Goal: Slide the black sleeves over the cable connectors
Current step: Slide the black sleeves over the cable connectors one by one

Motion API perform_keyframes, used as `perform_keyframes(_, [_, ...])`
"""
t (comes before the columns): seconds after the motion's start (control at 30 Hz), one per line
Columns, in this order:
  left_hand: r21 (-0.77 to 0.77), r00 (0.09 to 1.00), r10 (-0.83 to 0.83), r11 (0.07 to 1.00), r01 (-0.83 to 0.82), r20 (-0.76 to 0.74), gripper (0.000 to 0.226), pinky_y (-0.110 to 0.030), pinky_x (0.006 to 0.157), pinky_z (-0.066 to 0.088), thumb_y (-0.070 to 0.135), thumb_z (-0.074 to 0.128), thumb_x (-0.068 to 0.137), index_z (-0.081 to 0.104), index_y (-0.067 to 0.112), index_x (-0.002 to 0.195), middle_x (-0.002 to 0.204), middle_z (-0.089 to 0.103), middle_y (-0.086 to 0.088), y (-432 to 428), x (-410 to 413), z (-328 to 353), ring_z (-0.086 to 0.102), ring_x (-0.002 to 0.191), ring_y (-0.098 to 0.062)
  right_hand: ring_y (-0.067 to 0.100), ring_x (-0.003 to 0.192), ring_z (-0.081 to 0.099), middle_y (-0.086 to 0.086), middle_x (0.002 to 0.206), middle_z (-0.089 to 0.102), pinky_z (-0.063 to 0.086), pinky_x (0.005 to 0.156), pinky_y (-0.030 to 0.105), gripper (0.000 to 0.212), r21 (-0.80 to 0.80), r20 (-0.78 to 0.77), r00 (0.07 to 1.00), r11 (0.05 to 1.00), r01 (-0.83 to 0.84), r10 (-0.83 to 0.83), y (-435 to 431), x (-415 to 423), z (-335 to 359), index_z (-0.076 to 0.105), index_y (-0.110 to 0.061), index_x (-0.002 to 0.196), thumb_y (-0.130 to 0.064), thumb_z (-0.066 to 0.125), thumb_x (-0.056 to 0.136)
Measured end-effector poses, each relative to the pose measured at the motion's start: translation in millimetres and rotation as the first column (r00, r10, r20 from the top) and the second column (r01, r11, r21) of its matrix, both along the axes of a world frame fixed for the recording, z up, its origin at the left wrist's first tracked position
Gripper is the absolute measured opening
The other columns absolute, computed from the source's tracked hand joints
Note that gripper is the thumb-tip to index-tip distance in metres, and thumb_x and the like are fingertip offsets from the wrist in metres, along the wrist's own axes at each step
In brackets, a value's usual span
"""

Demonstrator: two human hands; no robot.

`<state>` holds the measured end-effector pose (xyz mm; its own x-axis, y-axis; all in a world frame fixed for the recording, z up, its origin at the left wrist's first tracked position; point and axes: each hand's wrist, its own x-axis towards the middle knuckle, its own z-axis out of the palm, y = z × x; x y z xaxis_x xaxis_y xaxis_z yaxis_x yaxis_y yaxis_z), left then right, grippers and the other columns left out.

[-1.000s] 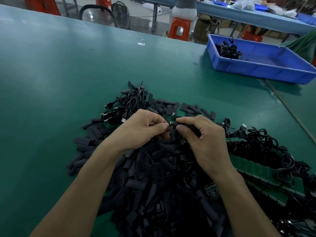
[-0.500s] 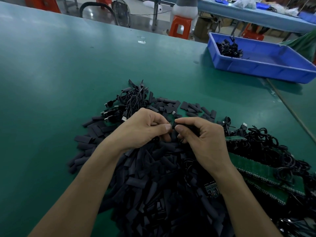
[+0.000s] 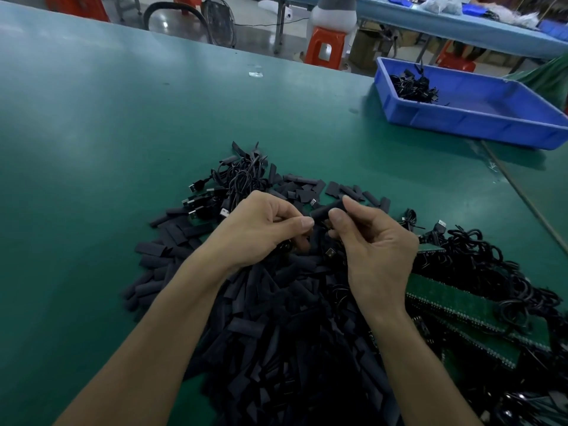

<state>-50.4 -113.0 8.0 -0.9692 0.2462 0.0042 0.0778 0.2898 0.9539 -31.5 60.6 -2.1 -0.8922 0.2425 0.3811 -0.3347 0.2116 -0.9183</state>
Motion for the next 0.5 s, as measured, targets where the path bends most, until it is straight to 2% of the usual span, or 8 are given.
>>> perform_keyframes(0.1, [0.004,1.000,-0.003,1.000,0.003,-0.005,0.024,-0.038,0.070,0.049,0.036,0.069,0.093,0.078,0.020,0.078,0.073,0.076,-0.008,3.9,-0.3,-1.5,0.064,0.074,-0.044,0.015,0.077,0.074,-0.011,0.088,0.077,0.061,0.077,0.030,0.024,-0.044,-0.018,1.000,0.999,-0.009,0.008,-1.7,2.3,-1.7,0.073,-0.030,0.104,-0.031,0.074,0.080])
perform_keyframes(0.17, [0.011,1.000,-0.016,1.000,0.016,0.000,0.023,-0.038,0.070,0.052,0.032,0.068,0.094,0.077,0.019,0.078,0.073,0.077,-0.001,4.7,-0.7,-2.4,0.069,0.073,-0.035,0.015,0.078,0.074,-0.010,0.091,0.077,0.061,0.077,0.028,0.025,-0.059,-0.042,0.999,0.998,-0.019,0.017,-3.1,2.9,-1.7,0.073,-0.028,0.105,-0.029,0.074,0.081])
perform_keyframes(0.23, [0.026,0.999,-0.040,0.999,0.040,0.009,0.020,-0.032,0.066,0.054,0.029,0.068,0.094,0.077,0.016,0.081,0.072,0.077,-0.002,4.3,-1.0,-3.6,0.069,0.068,-0.028,0.012,0.082,0.074,-0.011,0.093,0.077,0.061,0.079,0.028,0.025,-0.058,-0.045,0.999,0.998,-0.027,0.024,-4.9,1.8,-1.3,0.073,-0.028,0.105,-0.030,0.074,0.081])
perform_keyframes(0.33, [0.078,0.998,-0.059,0.995,0.057,0.019,0.019,-0.012,0.061,0.048,0.024,0.068,0.095,0.076,0.011,0.083,0.070,0.076,-0.001,5.7,0.6,-3.8,0.067,0.062,-0.008,0.009,0.088,0.074,-0.012,0.095,0.076,0.060,0.081,0.027,0.023,-0.074,-0.036,0.998,0.996,-0.046,0.043,-5.8,0.1,-0.1,0.073,-0.029,0.103,-0.027,0.075,0.081])
perform_keyframes(0.43, [0.113,0.998,-0.057,0.992,0.054,0.028,0.019,-0.012,0.061,0.048,0.020,0.068,0.095,0.076,0.010,0.082,0.069,0.075,-0.001,6.4,1.3,-2.5,0.067,0.061,-0.005,0.006,0.085,0.074,-0.013,0.092,0.076,0.057,0.077,0.018,0.024,-0.060,-0.044,0.998,0.997,-0.050,0.048,-4.9,0.0,-0.3,0.071,-0.032,0.101,-0.019,0.078,0.082])
perform_keyframes(0.5, [0.103,0.999,-0.044,0.994,0.042,0.019,0.019,-0.012,0.062,0.049,0.021,0.068,0.095,0.076,0.010,0.081,0.069,0.075,0.000,6.5,1.7,-1.7,0.067,0.062,-0.005,0.008,0.082,0.074,-0.012,0.088,0.076,0.059,0.075,0.022,0.022,-0.031,-0.031,0.999,0.999,-0.043,0.042,-2.8,-0.7,1.0,0.071,-0.034,0.099,-0.020,0.078,0.083])
